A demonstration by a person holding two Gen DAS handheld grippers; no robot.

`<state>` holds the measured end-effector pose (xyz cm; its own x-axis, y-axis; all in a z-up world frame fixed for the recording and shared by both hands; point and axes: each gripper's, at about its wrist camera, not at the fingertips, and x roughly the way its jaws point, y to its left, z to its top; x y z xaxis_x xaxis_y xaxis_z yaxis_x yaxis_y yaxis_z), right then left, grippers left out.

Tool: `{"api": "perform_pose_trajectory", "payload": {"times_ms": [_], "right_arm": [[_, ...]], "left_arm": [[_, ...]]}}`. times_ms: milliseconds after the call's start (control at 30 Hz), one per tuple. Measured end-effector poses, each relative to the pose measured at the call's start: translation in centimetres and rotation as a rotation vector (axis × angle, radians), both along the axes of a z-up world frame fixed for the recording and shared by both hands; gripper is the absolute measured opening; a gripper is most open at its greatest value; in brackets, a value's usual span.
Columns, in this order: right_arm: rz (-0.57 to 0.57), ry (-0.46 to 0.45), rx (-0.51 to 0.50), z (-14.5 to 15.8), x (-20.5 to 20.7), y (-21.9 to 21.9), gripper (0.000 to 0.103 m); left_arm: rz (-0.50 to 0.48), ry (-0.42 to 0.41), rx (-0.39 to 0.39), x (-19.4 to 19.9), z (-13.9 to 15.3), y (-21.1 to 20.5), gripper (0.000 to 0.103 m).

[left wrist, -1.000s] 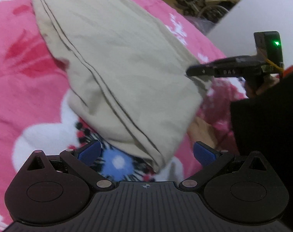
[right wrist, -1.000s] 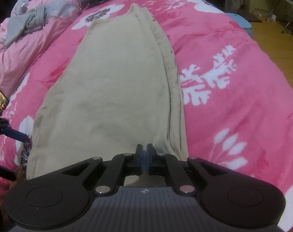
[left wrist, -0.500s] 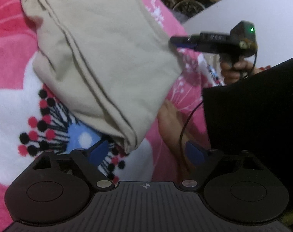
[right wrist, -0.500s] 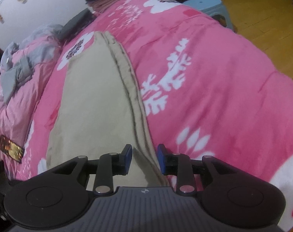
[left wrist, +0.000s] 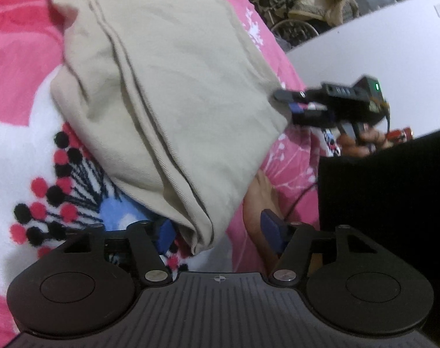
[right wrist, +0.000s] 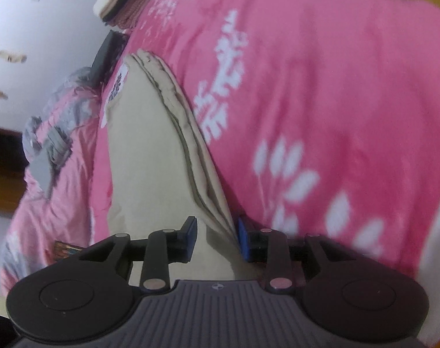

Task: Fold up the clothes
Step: 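Lower the left gripper onto the trouser end and close it while the right gripper grips beside it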

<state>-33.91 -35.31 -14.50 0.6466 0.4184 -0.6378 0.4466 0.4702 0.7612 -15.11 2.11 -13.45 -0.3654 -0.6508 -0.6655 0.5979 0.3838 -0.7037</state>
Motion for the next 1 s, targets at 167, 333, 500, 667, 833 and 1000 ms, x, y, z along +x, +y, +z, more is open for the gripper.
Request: {"api": "perform_pose_trajectory", "payload": {"times_ms": [167,333,500,667,833,1000], "right_arm": [[-0.022,-0.015,0.054,-0.5,-0.8,-0.2,0.032],[0.014,0.006,0.000,-0.1,0.0,0.0,0.030],[0.034,0.064,-0.108,1.6,-0.6,0.6,0.031],[-0.001,0.104,-0.018,0.9,-3.0,1.0,0.031],[-0.051,0.073,0.015,-0.8,-2.2,2.4,0.029],[-0.074,0.042,-0.003,-0.2,-2.8,2.8,0.012]], "left_arm": [[0.061,0.052,-0.006,0.5,-0.5,0.0,0.057],[0.054,0.021,0.008,0.5,-0.4,-0.4,0.046],[0.025,-0.018,0.025,0.4,-0.2,-0.3,0.042],[0.015,-0.038,0.027,0.3,-0.3,-0.6,0.042],[0.015,-0.088,0.026,-0.1,0.0,-0.7,0.027],[0.010,-0.129,-0.015,-0.5,0.8,-0.5,0.016]]}}
